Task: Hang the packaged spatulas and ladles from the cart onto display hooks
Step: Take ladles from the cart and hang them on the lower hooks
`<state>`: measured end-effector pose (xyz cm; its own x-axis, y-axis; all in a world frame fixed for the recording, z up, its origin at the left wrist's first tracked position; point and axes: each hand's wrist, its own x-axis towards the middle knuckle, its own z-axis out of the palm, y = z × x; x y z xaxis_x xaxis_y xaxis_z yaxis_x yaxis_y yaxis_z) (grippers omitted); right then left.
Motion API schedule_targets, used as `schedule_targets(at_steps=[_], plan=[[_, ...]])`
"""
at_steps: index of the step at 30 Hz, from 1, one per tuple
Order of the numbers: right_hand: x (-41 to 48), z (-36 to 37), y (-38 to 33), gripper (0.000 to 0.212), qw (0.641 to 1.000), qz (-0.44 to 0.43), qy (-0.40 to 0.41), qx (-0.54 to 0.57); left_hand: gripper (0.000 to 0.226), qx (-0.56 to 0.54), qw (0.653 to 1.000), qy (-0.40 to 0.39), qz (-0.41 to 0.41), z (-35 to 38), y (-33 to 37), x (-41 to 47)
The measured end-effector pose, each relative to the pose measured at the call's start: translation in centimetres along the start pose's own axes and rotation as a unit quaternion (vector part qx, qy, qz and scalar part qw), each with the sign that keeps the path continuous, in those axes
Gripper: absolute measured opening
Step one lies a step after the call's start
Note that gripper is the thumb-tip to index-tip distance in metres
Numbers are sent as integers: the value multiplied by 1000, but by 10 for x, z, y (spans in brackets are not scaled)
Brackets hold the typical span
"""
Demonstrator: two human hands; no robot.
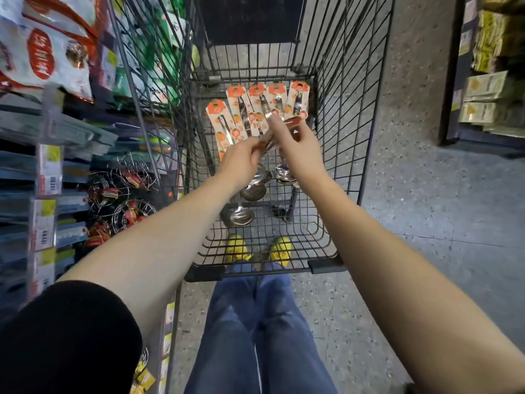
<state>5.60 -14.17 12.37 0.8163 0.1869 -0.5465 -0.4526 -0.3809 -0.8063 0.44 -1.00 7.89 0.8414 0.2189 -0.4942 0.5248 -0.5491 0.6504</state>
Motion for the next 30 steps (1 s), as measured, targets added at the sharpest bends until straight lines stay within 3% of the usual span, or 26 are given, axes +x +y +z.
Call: schedule_targets(at_steps=[6, 10, 12, 14, 16, 19, 21, 25, 30], plan=[[10, -2, 33, 72, 998, 44, -27, -32, 24, -83, 996, 14, -9, -15, 1, 16], [6, 12, 56, 66, 983, 62, -107, -137, 21, -87, 996, 1, -6, -22, 2, 19], [4, 20, 66, 48, 979, 69, -128, -142, 24, -99, 995, -12, -17, -20, -2, 16], [2, 27, 72, 25, 979, 81, -134, -130, 31, -122, 992, -13, -34, -16, -11, 12], [0, 32, 79, 16, 982, 104, -126, -100, 31, -152, 987, -13, -57, -12, -20, 7], [1, 36, 89, 16, 982, 141, -124, -5, 29, -201, 971, -40, -121, -4, -30, -4], [6, 36, 92, 17, 978, 159, -125, 53, 19, -202, 959, -100, -172, 4, -41, -12], [19, 39, 94, 20, 972, 171, -147, 69, 14, -137, 956, -193, -175, 17, -61, -30], [29, 47, 99, 15, 970, 166, -174, 46, 22, -141, 966, -131, -170, 28, -80, -23]])
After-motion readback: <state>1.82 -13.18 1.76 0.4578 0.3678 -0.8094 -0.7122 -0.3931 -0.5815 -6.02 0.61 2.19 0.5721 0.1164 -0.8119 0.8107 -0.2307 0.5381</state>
